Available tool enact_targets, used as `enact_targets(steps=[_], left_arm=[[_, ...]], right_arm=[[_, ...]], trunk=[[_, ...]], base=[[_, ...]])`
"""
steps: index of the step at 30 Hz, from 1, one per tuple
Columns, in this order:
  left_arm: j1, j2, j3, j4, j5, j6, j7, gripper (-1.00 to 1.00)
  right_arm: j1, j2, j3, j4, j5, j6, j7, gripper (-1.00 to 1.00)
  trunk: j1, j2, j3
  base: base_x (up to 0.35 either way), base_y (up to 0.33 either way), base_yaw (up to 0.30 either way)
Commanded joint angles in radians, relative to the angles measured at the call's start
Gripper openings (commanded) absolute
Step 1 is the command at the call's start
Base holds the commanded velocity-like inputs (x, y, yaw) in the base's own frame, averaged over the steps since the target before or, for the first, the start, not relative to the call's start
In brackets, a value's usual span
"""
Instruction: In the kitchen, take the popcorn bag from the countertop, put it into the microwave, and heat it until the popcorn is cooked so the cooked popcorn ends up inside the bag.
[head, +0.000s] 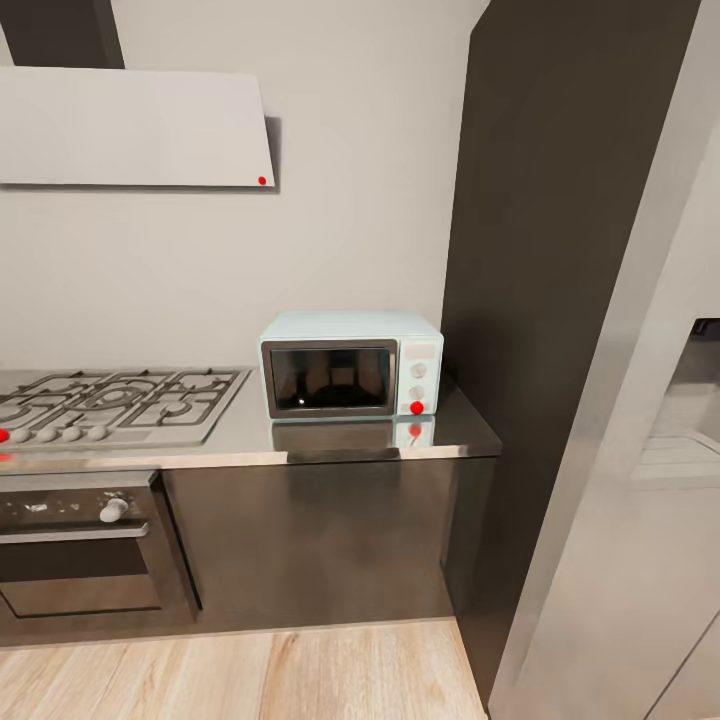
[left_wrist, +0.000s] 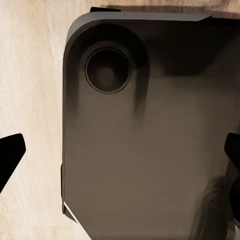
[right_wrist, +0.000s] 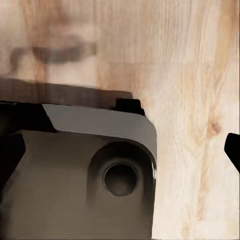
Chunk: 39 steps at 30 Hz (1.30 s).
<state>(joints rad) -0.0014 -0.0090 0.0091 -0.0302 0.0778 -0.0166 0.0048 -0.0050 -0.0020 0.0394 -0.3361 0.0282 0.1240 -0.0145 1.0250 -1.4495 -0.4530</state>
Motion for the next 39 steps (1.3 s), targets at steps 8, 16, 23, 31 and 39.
enact_targets(steps=[8, 16, 23, 31, 39], left_arm=[[0.000, 0.000, -0.001, 0.000, 0.008, -0.002, 0.000, 1.00], [0.001, 0.001, -0.001, 0.000, 0.010, -0.001, 0.000, 1.00], [0.001, 0.001, -0.001, 0.000, 0.010, -0.001, 0.000, 1.00], [0.001, 0.001, -0.001, 0.000, 0.010, -0.002, 0.000, 1.00], [0.001, 0.001, -0.001, 0.000, 0.009, -0.002, -0.001, 1.00]], right_arm=[[0.000, 0.006, 0.121, -0.816, 0.049, 0.558, 0.007, 1.00], [-0.038, 0.075, 0.182, -1.218, 0.059, 0.647, -0.005, 1.00], [-0.299, 0.136, 0.178, -1.236, 0.071, 0.654, -0.063, 1.00], [-0.484, 0.176, 0.175, -1.236, 0.070, 0.616, -0.277, 1.00], [-0.501, 0.176, 0.184, -1.229, 0.059, 0.488, -0.308, 1.00]], trunk=[[0.000, -0.001, -0.001], [0.000, -0.001, -0.001], [0.000, -0.001, -0.001], [0.000, -0.001, -0.001], [0.000, -0.001, -0.001]], base=[[0.000, 0.000, 0.000], [0.000, 0.000, 0.000], [0.000, 0.000, 0.000], [0.000, 0.000, 0.000], [0.000, 0.000, 0.000]])
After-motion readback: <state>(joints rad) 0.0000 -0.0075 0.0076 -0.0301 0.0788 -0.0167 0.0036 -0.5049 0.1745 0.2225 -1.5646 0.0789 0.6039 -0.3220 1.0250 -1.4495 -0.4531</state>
